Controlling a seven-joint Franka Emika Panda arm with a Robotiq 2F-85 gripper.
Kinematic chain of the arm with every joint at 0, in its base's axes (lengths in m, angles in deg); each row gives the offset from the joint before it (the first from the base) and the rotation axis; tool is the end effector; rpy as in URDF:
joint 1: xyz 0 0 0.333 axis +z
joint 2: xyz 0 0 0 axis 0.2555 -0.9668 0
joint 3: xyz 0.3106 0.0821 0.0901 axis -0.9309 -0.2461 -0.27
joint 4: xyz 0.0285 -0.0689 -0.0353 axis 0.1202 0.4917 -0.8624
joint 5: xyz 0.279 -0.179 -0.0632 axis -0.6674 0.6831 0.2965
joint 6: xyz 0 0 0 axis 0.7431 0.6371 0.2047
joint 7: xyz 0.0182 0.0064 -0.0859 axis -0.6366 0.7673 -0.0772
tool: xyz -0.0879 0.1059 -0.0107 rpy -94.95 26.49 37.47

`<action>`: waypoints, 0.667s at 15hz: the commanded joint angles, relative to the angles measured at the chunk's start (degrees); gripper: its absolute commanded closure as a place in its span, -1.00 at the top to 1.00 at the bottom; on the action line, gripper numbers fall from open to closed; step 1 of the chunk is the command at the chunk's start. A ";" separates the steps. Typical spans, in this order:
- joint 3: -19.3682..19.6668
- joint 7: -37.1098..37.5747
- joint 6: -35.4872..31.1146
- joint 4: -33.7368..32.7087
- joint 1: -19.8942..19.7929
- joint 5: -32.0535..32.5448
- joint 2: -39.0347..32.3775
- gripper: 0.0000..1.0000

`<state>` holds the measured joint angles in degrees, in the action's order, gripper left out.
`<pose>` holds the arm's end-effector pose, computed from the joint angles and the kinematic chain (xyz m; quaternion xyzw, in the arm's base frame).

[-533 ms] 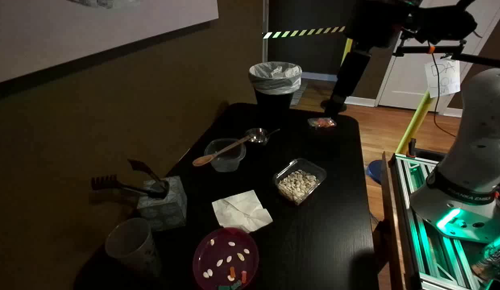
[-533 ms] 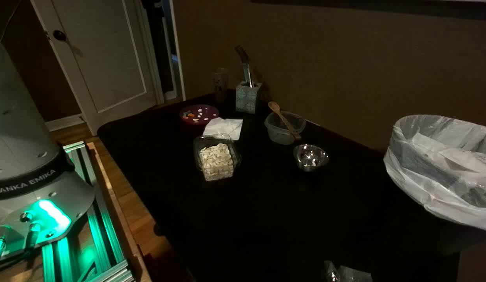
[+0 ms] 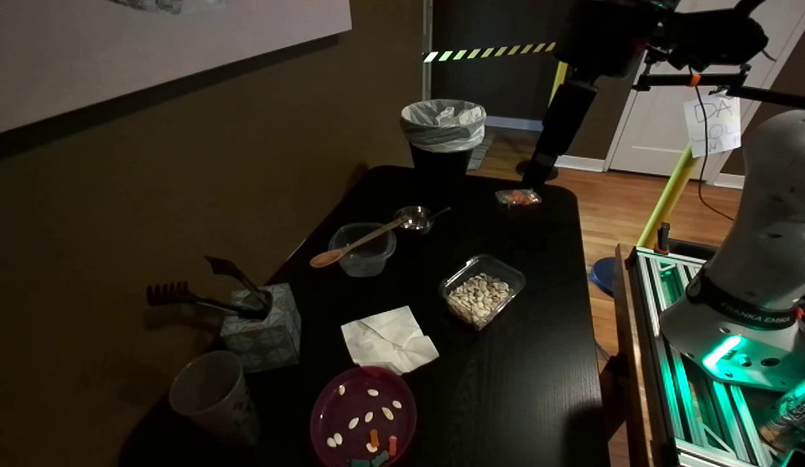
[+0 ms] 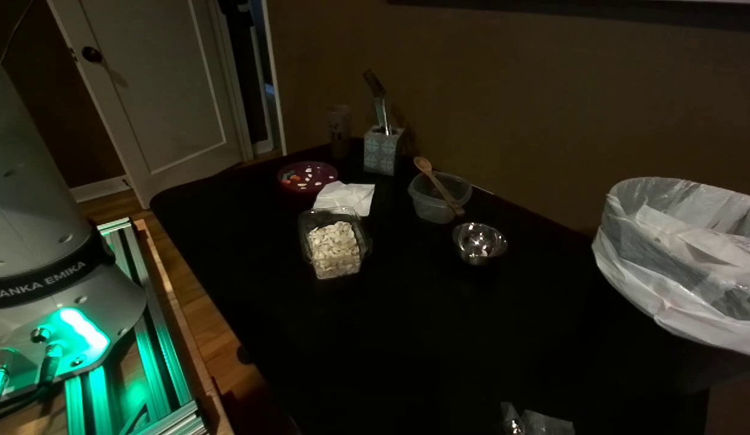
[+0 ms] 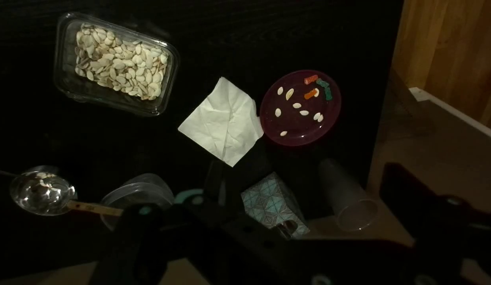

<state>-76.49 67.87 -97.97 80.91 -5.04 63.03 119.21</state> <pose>0.2552 0.1374 0.5127 -0.9902 0.0126 -0.1185 0.0731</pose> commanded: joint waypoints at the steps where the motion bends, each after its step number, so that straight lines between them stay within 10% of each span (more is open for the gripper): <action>1: -0.04 -0.05 0.22 -0.16 -0.11 -0.02 -0.01 1.00; 10: -1.03 13.05 -7.59 -1.92 -14.76 8.38 -8.11 1.00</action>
<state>-77.56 76.87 -102.67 80.55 -14.12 67.71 116.64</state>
